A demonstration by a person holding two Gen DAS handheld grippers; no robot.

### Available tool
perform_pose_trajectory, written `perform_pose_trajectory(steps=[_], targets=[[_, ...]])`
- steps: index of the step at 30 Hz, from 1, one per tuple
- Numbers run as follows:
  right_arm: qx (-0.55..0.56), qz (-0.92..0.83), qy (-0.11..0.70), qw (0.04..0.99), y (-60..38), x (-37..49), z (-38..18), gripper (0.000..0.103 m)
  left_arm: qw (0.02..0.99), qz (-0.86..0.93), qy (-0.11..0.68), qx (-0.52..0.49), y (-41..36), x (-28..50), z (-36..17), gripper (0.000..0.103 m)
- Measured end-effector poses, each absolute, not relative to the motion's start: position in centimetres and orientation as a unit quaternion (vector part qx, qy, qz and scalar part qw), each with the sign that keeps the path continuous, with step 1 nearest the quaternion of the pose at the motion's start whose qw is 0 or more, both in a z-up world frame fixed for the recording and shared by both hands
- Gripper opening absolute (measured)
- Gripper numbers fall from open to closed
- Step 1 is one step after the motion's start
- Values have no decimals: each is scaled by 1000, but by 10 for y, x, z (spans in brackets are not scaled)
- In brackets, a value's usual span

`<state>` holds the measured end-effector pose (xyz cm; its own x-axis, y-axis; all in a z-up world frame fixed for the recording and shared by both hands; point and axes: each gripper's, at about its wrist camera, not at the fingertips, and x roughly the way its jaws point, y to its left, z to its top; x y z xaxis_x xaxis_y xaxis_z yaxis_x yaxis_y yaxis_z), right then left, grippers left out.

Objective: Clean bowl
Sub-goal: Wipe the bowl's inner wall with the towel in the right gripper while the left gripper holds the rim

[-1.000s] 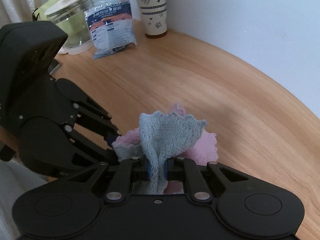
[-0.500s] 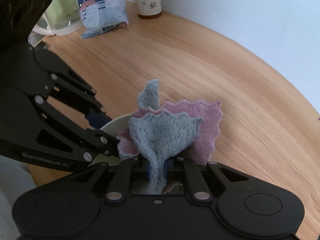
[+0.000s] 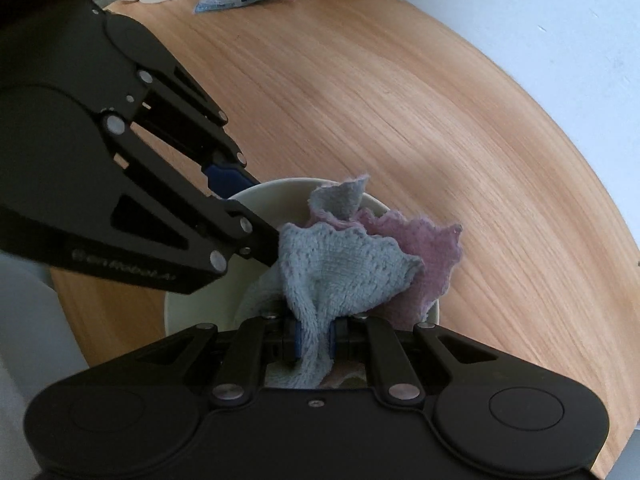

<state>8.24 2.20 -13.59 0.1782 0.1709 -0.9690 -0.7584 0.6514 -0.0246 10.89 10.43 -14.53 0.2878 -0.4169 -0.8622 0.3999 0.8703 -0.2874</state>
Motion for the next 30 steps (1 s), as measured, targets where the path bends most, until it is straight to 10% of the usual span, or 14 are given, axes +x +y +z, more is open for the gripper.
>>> perform_pose_trajectory(steps=[30], targets=[[-354,346,503,709,2,70,-131,12,787,-321,523,64,83,111,-140,16]])
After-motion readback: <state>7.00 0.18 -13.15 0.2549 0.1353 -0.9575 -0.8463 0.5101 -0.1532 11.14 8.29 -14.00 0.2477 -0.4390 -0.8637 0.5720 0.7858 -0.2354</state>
